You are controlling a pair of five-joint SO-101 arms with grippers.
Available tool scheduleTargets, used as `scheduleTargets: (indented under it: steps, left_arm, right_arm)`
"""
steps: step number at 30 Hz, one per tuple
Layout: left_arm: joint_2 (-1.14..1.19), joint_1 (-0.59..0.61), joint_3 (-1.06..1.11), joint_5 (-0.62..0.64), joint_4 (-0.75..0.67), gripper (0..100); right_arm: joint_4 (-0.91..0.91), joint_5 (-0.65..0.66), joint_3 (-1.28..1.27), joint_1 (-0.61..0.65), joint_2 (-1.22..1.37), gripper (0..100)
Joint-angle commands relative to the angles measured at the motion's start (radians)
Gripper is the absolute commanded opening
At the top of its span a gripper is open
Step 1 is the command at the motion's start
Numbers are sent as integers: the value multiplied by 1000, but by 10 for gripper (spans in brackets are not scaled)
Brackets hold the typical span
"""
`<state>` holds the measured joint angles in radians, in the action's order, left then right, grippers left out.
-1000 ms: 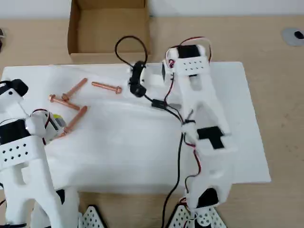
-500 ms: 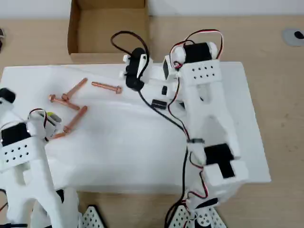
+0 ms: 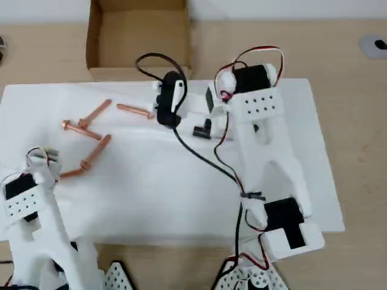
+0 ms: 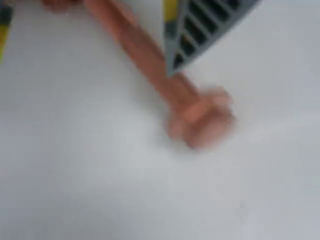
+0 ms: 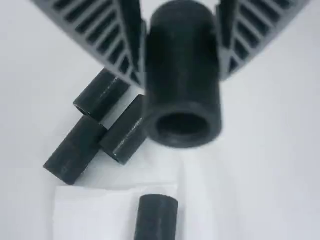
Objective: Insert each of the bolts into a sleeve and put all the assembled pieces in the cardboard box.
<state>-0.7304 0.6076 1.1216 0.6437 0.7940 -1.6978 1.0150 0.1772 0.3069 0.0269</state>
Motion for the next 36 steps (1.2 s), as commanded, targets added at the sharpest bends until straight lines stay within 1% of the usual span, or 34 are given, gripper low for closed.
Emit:
scheduleTargets:
  steps: [1,4,6,8,10,14,18,20,23,26,31,33,36]
  left_arm:
    - [-8,61,38,84,-129,236]
    - [-13,68,84,135,-216,233]
    - [-12,61,92,166,-221,233]
    - [-18,61,94,169,-219,236]
    - [-18,58,83,169,-175,237]
    - [-19,11,23,186,-35,237]
    - [-21,-14,-133,295,141,240]
    - [-19,-29,-219,370,222,268]
    - [-10,-48,-321,488,279,325]
    - [-8,-48,-362,554,287,336]
    - [16,-12,-319,548,281,337]
    - [64,8,-302,503,281,338]
    - [162,6,-265,499,252,340]
  right_arm:
    - [-26,-9,-1,10,-59,12]
    - [-41,-9,-2,10,-58,12]
    - [-54,-9,-2,10,-58,12]
    - [-64,-12,-2,10,-59,12]
    - [-72,-14,-2,10,-59,12]
    - [-84,-18,-4,10,-59,12]
    - [-84,-37,-4,10,-54,12]
    - [-84,-37,-5,10,-54,12]
    - [-84,-43,-10,10,-53,12]
    - [-84,-43,-42,10,-53,12]
    - [-83,-43,-74,10,-53,12]
    - [-83,-44,-74,8,-53,12]
    - [-83,-58,-74,8,-54,12]
